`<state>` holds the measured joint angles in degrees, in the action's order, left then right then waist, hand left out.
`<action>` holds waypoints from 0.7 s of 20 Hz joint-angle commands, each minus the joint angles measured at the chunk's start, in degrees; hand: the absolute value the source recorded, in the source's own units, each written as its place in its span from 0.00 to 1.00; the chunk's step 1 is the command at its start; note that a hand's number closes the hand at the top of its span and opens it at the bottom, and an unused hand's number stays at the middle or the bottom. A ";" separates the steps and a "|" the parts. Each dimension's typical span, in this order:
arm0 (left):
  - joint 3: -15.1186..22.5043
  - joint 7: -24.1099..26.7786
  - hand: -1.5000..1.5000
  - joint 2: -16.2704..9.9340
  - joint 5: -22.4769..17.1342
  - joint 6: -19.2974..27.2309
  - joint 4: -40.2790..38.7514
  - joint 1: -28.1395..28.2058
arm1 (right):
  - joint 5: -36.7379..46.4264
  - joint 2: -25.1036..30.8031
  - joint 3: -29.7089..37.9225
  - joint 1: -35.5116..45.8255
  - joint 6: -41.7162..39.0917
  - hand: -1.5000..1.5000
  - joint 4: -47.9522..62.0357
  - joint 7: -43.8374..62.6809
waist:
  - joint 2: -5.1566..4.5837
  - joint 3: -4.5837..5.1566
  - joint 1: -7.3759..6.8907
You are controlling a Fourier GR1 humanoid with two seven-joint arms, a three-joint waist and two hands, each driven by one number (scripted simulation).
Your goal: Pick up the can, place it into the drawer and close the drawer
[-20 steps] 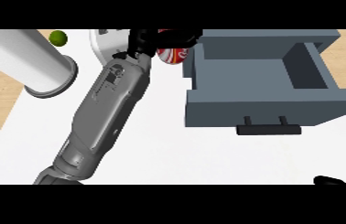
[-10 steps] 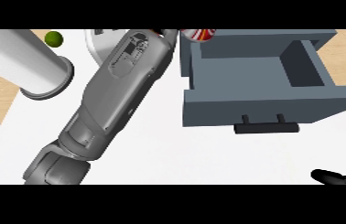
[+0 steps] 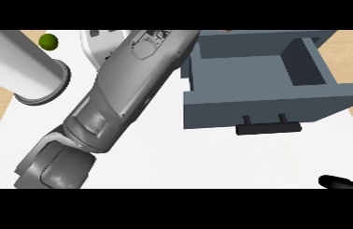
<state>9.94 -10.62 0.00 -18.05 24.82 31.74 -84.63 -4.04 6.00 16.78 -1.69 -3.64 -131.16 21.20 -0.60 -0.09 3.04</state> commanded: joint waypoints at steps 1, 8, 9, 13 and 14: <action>2.84 2.17 1.00 0.00 -3.17 2.18 -4.45 -2.13 | -3.33 1.83 2.87 0.31 -1.99 0.00 2.61 -2.00 | -0.17 -0.06 0.98; 6.34 2.55 1.00 0.00 -6.51 7.01 -9.53 -7.29 | 0.66 1.65 -1.05 3.80 -0.08 0.00 2.08 1.21 | -0.57 -0.07 2.27; 6.64 2.65 0.00 0.00 -6.08 9.00 -10.92 -7.19 | 2.82 -0.42 -3.26 2.61 0.59 0.00 1.54 -0.14 | -0.65 -0.09 2.31; 8.50 3.57 0.00 0.00 -8.08 11.60 -11.55 -7.53 | 0.74 1.48 -0.88 3.64 -0.20 0.00 2.34 0.00 | -0.60 -0.11 2.74; 8.97 4.61 0.00 0.00 -8.63 12.05 -11.44 -6.92 | -0.19 1.14 -1.51 3.34 -0.50 0.00 1.76 0.92 | -0.65 -0.11 3.01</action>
<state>17.19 -6.79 -0.01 -25.14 33.95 21.32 -91.05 -3.90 7.44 15.84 1.59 -4.16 -129.06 21.55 -1.21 -0.19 5.56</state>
